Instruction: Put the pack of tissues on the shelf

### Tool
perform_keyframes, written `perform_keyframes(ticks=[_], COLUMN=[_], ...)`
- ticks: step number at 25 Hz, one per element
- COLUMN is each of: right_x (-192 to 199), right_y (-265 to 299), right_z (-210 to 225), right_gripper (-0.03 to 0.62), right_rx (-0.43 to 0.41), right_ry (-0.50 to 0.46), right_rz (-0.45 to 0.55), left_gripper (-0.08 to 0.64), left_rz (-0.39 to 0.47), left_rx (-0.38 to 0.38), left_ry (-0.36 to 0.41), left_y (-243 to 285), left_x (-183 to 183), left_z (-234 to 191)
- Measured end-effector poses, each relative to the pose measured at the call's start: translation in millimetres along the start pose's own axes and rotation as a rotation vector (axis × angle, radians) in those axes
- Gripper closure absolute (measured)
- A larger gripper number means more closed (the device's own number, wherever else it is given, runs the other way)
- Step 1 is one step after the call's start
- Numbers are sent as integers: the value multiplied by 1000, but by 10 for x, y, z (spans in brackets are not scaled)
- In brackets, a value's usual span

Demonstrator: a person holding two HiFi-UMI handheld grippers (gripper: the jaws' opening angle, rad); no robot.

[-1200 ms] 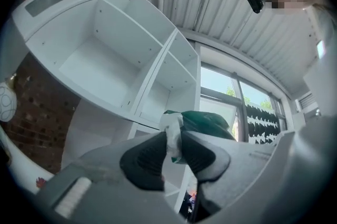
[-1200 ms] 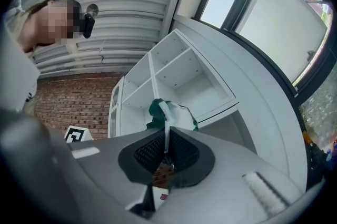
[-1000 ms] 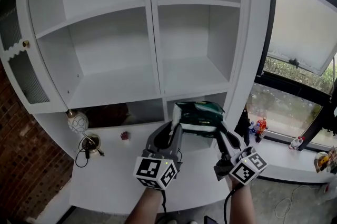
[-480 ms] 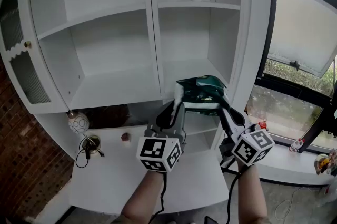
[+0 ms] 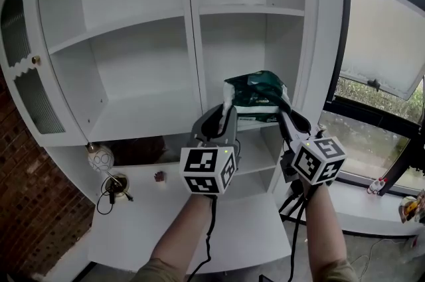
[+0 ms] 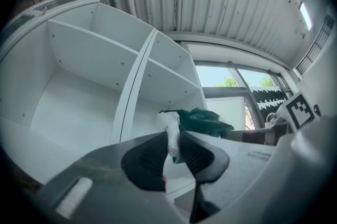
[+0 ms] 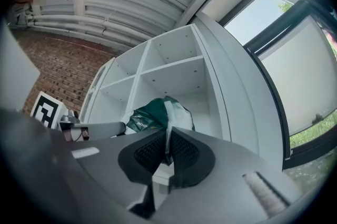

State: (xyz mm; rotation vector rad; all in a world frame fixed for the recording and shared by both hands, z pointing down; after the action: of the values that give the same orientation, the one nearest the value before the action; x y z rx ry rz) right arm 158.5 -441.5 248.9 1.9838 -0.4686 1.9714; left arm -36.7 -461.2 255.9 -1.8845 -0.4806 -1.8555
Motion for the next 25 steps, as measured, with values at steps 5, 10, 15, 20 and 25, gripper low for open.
perform_keyframes(ticks=[5, 10, 15, 20, 25], right_x=[-71, -64, -39, -43, -16], right_y=[193, 348, 497, 617, 719], right_z=[103, 153, 222, 276, 319], right_gripper=[588, 586, 586, 586, 586], right_rx=[34, 54, 74, 94, 118], right_ry=[-34, -51, -46, -60, -78], right_rz=[-28, -43, -64, -100, -134], left_gripper=[476, 476, 476, 476, 476], left_rz=[-23, -49, -85, -116, -162], left_rx=[-33, -67, -101, -125, -140], left_ry=[13, 4, 11, 37, 46], left_y=[177, 281, 403, 505, 598], left_x=[-40, 2, 11, 8, 54], left_z=[-41, -90, -132, -149, -179])
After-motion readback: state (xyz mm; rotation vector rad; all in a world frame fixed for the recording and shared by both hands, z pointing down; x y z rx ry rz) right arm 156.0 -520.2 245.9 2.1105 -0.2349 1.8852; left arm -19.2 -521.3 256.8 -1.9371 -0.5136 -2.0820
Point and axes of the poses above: the fingertips, and each gripper's own axes: y forward along the fingers, z to its right, x out of its underside, the point moved 7 cm from there along -y, backward along the fingers, and after that the axes turned 14 degrees about -z, right-handed, at the moved point
